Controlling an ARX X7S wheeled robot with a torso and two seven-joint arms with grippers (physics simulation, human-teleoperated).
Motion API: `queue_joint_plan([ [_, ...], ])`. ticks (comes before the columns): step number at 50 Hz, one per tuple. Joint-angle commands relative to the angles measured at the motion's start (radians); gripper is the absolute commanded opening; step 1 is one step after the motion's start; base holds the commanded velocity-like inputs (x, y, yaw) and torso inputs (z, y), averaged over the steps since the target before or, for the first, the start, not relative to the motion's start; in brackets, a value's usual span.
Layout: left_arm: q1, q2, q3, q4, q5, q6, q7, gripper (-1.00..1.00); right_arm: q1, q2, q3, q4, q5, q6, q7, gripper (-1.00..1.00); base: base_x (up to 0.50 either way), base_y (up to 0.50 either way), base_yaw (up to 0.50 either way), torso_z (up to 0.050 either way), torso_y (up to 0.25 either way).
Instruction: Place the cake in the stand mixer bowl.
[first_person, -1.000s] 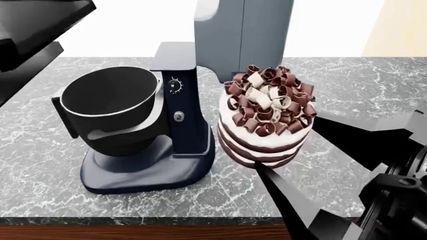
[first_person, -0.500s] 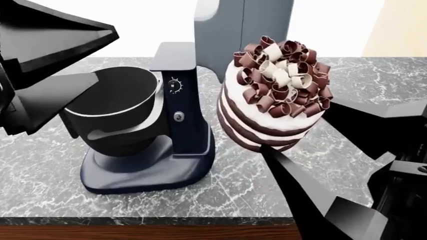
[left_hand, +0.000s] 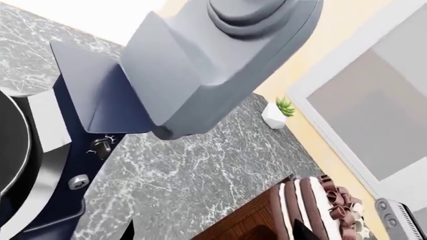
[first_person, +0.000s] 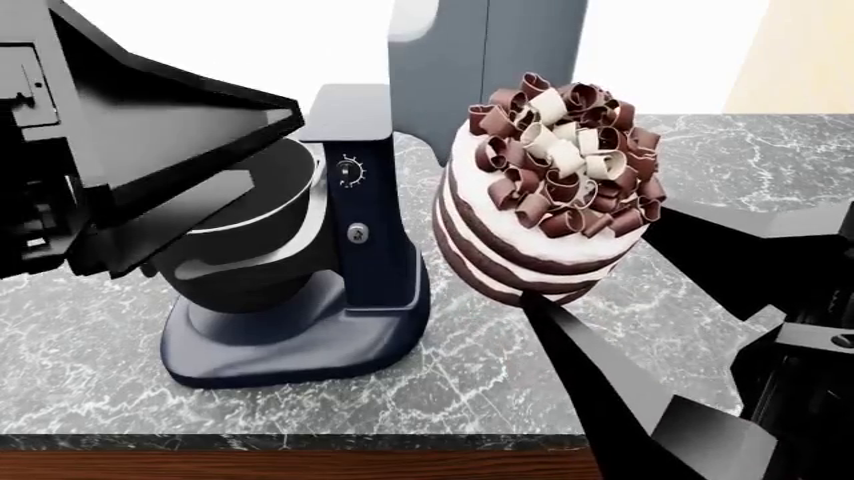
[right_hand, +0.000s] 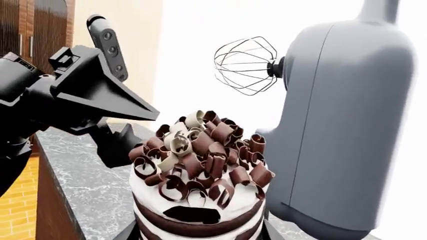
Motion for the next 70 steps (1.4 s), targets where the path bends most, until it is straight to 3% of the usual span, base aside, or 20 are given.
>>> queue_joint_plan([
  [1,-0.002,0.015,0.024,-0.006,-0.002,-0.038,0.011,1.0,0.006,-0.015,0.026,0.001,-0.031,0.003,-0.017,-1.0,0.0,0.0,0.0,0.0,0.0],
  [46,0.003,0.063,0.016,0.039,-0.052,-0.04,0.097,1.0,0.001,-0.06,0.003,0.027,-0.096,0.03,-0.054,-1.0,0.0,0.0,0.0,0.0,0.001],
  [48,-0.017,0.106,0.019,0.033,-0.042,-0.051,0.12,1.0,0.018,-0.068,-0.023,0.028,-0.105,0.034,-0.048,-1.0,0.0,0.0,0.0,0.0,0.0],
  [70,-0.051,0.186,0.038,-0.032,0.021,-0.073,0.168,1.0,0.01,-0.08,-0.022,0.032,-0.122,0.037,-0.068,-1.0,0.0,0.0,0.0,0.0,0.0],
])
